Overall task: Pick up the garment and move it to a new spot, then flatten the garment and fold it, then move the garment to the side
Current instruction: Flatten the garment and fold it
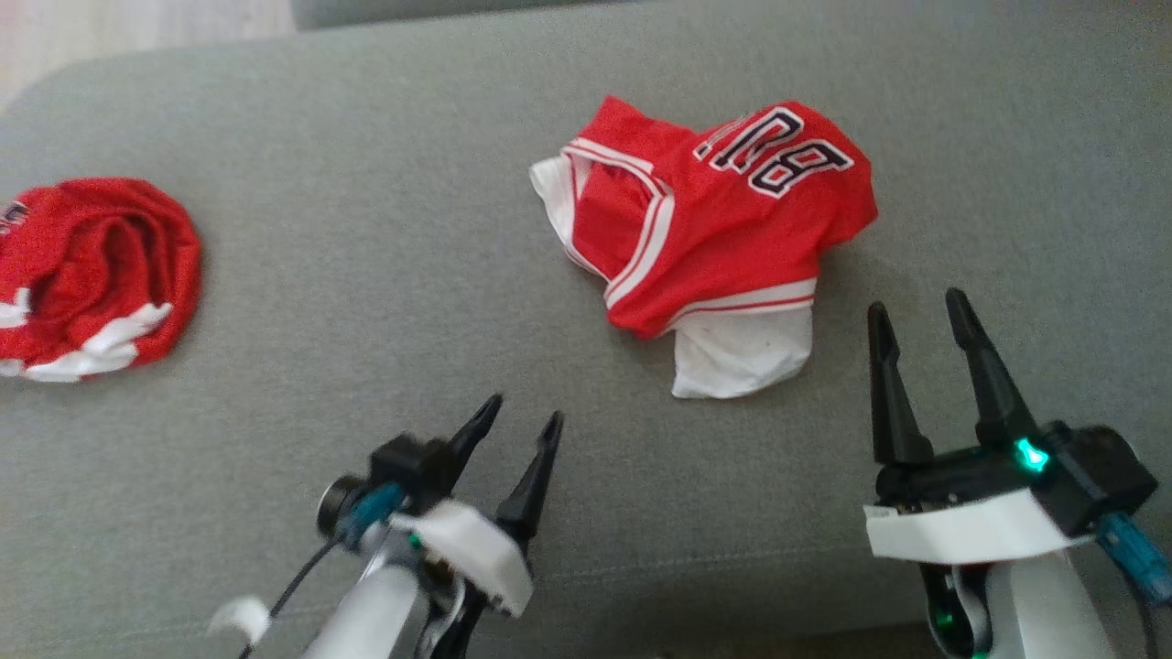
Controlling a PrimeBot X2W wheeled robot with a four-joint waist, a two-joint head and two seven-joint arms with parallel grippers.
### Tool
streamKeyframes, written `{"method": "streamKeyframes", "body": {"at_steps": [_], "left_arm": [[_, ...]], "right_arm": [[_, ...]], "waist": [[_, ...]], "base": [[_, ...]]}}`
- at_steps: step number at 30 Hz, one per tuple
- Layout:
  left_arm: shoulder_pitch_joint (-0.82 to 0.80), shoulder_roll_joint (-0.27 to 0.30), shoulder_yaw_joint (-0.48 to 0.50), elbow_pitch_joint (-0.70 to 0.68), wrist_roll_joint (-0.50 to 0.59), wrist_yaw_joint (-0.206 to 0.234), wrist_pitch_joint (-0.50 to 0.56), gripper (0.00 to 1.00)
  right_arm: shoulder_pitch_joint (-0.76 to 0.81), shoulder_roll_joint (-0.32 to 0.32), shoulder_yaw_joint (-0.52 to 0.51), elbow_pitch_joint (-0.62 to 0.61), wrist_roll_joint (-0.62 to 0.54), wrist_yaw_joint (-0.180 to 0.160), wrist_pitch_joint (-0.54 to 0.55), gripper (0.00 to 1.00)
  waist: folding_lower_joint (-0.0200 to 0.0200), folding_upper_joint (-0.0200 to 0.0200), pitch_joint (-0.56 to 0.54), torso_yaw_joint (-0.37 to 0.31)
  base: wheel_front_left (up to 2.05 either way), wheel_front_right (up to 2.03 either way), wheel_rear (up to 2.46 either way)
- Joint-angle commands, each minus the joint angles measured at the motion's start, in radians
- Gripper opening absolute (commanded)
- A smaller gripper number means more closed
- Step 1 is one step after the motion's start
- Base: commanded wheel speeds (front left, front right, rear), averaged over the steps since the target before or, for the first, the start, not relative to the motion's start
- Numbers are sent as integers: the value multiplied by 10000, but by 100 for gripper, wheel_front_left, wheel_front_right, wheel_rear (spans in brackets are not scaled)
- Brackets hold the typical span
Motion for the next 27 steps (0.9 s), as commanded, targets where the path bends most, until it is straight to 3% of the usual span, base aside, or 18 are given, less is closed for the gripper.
{"method": "streamKeyframes", "body": {"at_steps": [1, 13, 22, 23, 24, 25, 26, 27], "left_arm": [[-733, -60, 3, 88, -129, -81, -61, 100], [-3329, -60, -1588, 2031, -1576, -269, -61, 100], [-4087, -60, -1841, 2004, -1716, -276, -61, 100], [-4123, -60, -1866, 1960, -1675, -280, -61, 81], [-4123, -60, -1866, 1960, -1675, -280, -61, 81], [-4157, -60, -1891, 1875, -1595, -285, -61, 34], [-4165, -60, -1902, 1775, -1514, -288, -61, 0], [-4152, -60, -1918, 1683, -1447, -291, -61, 0]], "right_arm": [[-447, -8, 230, -410, -110, 71, -69, 100], [-1377, -8, 316, -730, 38, 71, -69, 100], [-1652, -8, 302, -804, 76, 71, -69, 100], [-1654, -8, 298, -800, 76, 71, -69, 100], [-1654, -8, 298, -800, 76, 71, -69, 100], [-1650, -8, 304, -788, 75, 71, -69, 100], [-1643, -8, 314, -770, 71, 71, -69, 100], [-1638, -8, 317, -761, 74, 71, -69, 100]], "waist": [[0, 0, 517, -352], [0, 0, 1996, -1098], [0, 0, 2368, -1358], [0, 0, 2352, -1377], [0, 0, 2352, -1377], [0, 0, 2320, -1398], [0, 0, 2278, -1419], [0, 0, 2221, -1445]], "base": [[0, 0, 0], [0, 0, 0], [0, 0, 0], [0, 0, 0], [0, 0, 0], [0, 0, 0], [0, 0, 0], [0, 0, 0]]}}
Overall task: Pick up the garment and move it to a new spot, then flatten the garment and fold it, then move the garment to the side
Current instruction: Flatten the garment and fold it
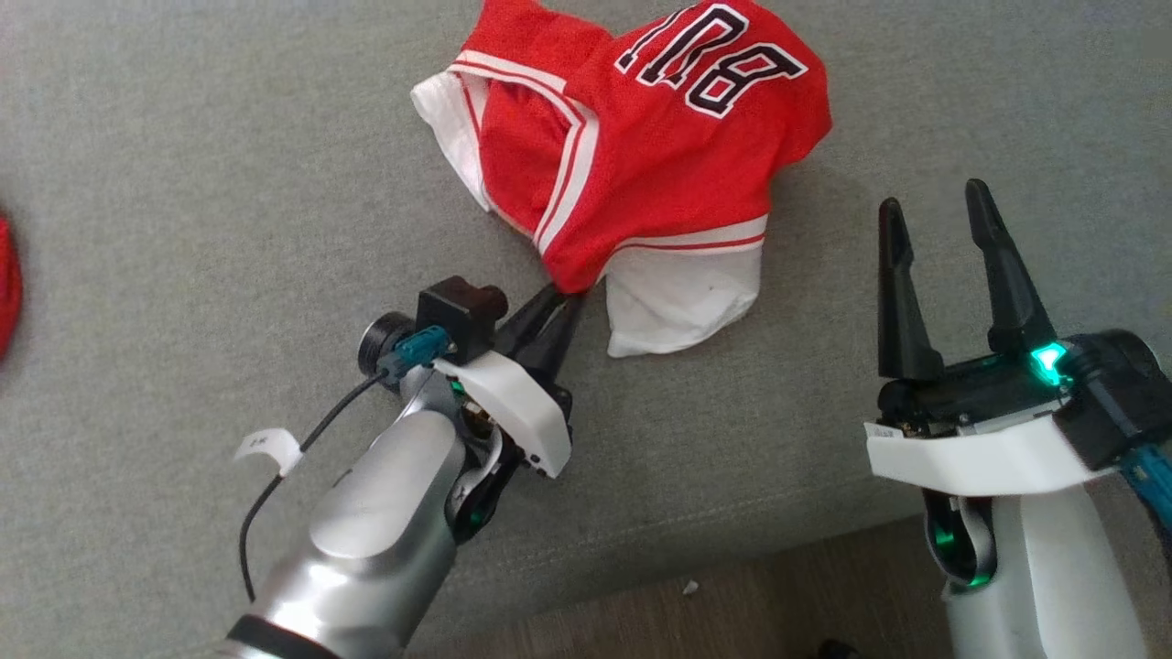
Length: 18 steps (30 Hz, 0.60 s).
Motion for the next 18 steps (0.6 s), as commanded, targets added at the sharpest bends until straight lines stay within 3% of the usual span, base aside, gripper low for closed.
{"method": "streamKeyframes", "body": {"at_steps": [1, 8, 18], "left_arm": [[-164, 18, 290, -499, 121, -29, -53, 0], [-520, 18, 220, -1104, 149, -40, -53, 0], [-4258, 18, -183, -1584, -2668, -62, 1279, 0]], "right_arm": [[-110, -5, 222, -351, 73, 71, -67, 100], [-29, -5, 268, -556, 495, 71, -67, 100], [-5, -5, -194, -1549, 1205, 71, -67, 100]], "waist": [[-1, 0, -167, -88], [-1, 0, -956, -557], [-1, 0, -1846, -1505]], "base": [[0, 0, 0], [0, 0, 0], [0, 0, 0]]}}
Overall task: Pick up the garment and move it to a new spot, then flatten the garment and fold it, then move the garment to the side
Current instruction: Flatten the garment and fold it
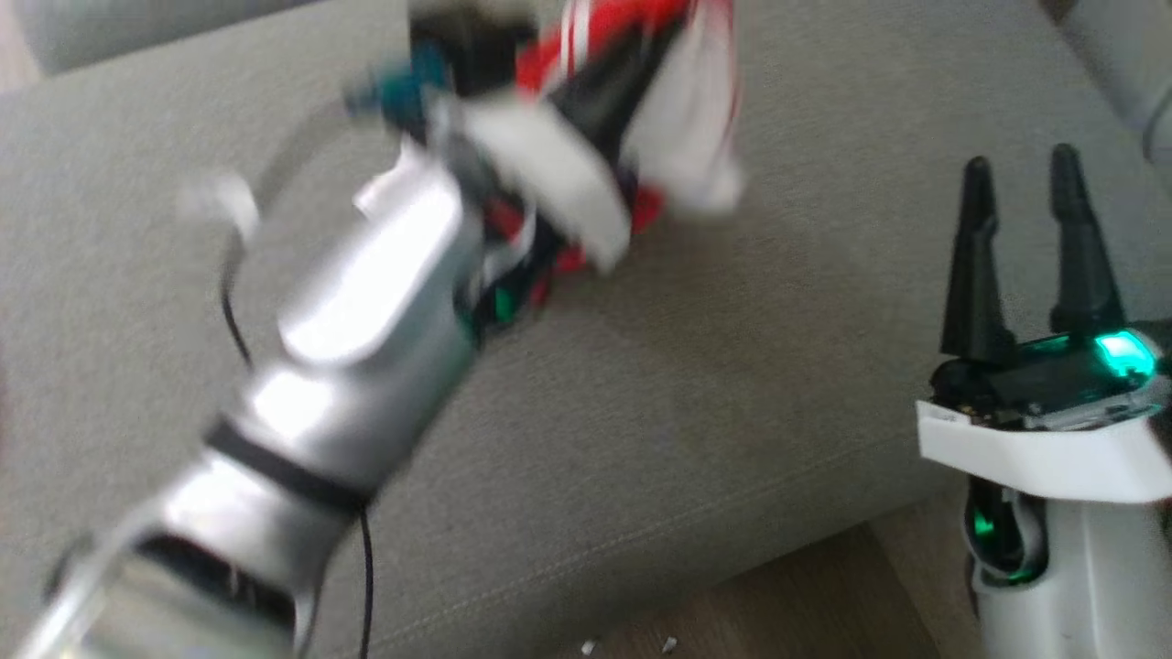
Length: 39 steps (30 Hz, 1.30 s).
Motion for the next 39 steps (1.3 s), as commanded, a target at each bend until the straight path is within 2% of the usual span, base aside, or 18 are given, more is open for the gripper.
{"method": "streamKeyframes", "body": {"at_steps": [1, 6, 10, 13, 16, 19, 20, 24, 28, 29, 30, 35, 39], "left_arm": [[-1281, 43, 446, -241, -227, -59, 17, 0], [-3625, 43, 955, 237, -497, 157, -616, 0], [-4046, 209, 1451, 563, -643, 316, -942, 0], [-2998, 686, 1502, 714, -819, 369, -932, 0], [-1205, 1323, 1582, 689, -1094, 570, -956, 0], [791, 1853, 2069, 701, -1764, 800, -1061, 0], [791, 1853, 2069, 701, -1764, 800, -1061, 0], [2603, 2391, 2693, 822, -2240, 890, -1224, 0], [3355, 2622, 3268, 858, -2288, 861, -1302, 0], [3456, 2663, 3364, 817, -2176, 835, -1311, 41], [3533, 2693, 3520, 739, -2017, 857, -1315, 98], [4310, 2475, 4546, 0, -1059, 990, -1321, 100], [5190, 2211, 5207, -1099, 504, 1339, -1322, 100]], "right_arm": [[-36, -5, 134, -476, 142, 71, -65, 100], [108, -5, 149, -598, 175, 71, -65, 100], [315, -5, 22, -652, 78, 71, -65, 100], [464, -5, -88, -687, -40, 71, -65, 100], [570, -5, -92, -707, -204, 71, -65, 100], [609, -5, 29, -674, -399, 71, -65, 100], [609, -5, 29, -674, -399, 71, -65, 100], [620, -5, 355, -342, -580, 71, -65, 100], [559, -5, 819, 451, -725, 71, -65, 100], [499, -5, 874, 628, -751, 71, -65, 100], [461, -5, 918, 805, -728, 71, -65, 100], [246, -5, 1136, 1511, -597, 71, -65, 100], [182, -5, 1163, 1725, -512, 71, -65, 100]], "waist": [[-1, 0, -288, -306], [-1, 0, -633, -450], [-1, 0, -898, -211], [-1, 0, -978, 129], [-1, 0, -817, 527], [-1, 0, -540, 914], [-1, 0, -540, 914], [-1, 0, -217, 1351], [-1, 0, -8, 1670], [-1, 0, 14, 1730], [-1, 0, 29, 1787], [-1, 0, 5, 1966], [-1, 0, -13, 2106]], "base": [[0, 0, 0], [0, 0, 0], [0, 0, 0], [0, 0, 0], [0, 0, 0], [0, 0, 0], [0, 0, 0], [0, 0, 0], [0, 0, 0], [0, 0, 0], [0, 0, 0], [0, 0, 0], [0, 0, 0]]}}
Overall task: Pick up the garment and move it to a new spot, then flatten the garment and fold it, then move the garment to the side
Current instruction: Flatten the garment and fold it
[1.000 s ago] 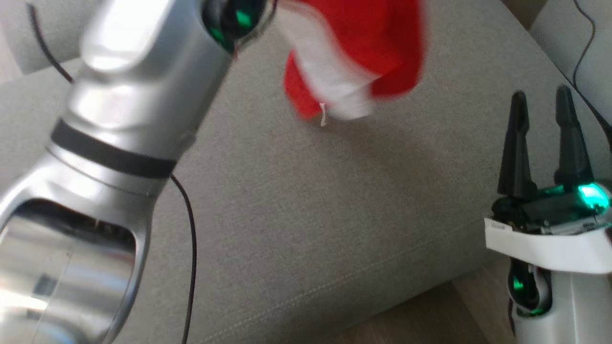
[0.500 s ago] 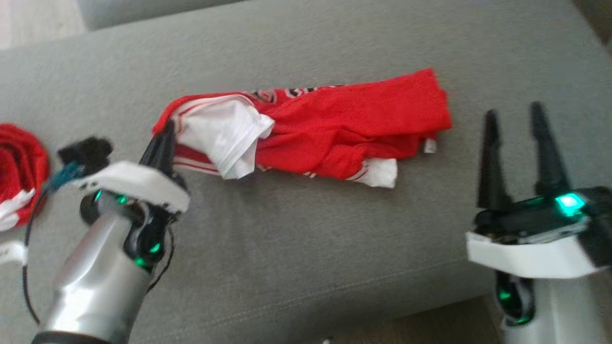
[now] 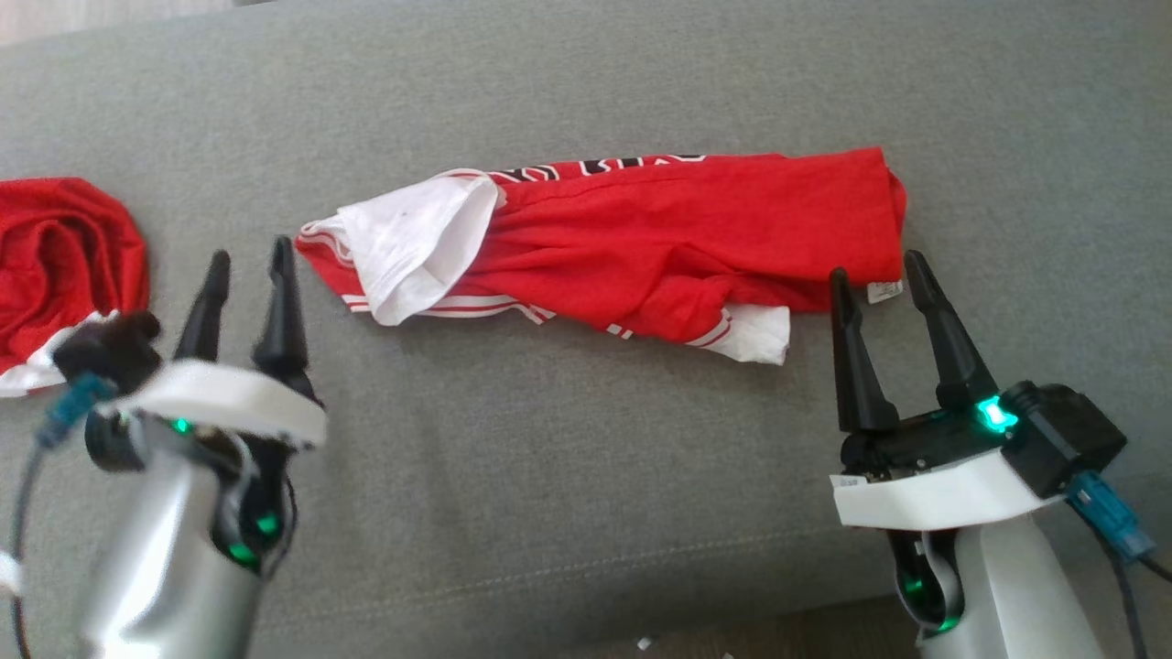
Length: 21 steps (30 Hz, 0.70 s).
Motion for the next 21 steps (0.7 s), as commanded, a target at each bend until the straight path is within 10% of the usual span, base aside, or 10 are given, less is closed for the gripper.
{"method": "streamKeyframes", "body": {"at_steps": [1, 8, 21], "left_arm": [[-95, 103, 463, -591, 450, 103, -120, 100], [1008, -758, -115, -931, 2860, 368, -121, 100], [-520, -1444, 183, 2067, 3585, 798, -121, 100]], "right_arm": [[-354, -3, 233, -281, 35, 71, -42, 100], [-328, -3, 192, -176, 26, 71, -42, 100], [-546, -3, 263, -113, -92, 71, -42, 100]], "waist": [[0, 0, -16, 46], [0, 0, -15, 151], [0, 0, 229, -194]], "base": [[0, 0, 0], [0, 0, 0], [0, 0, 0]]}}
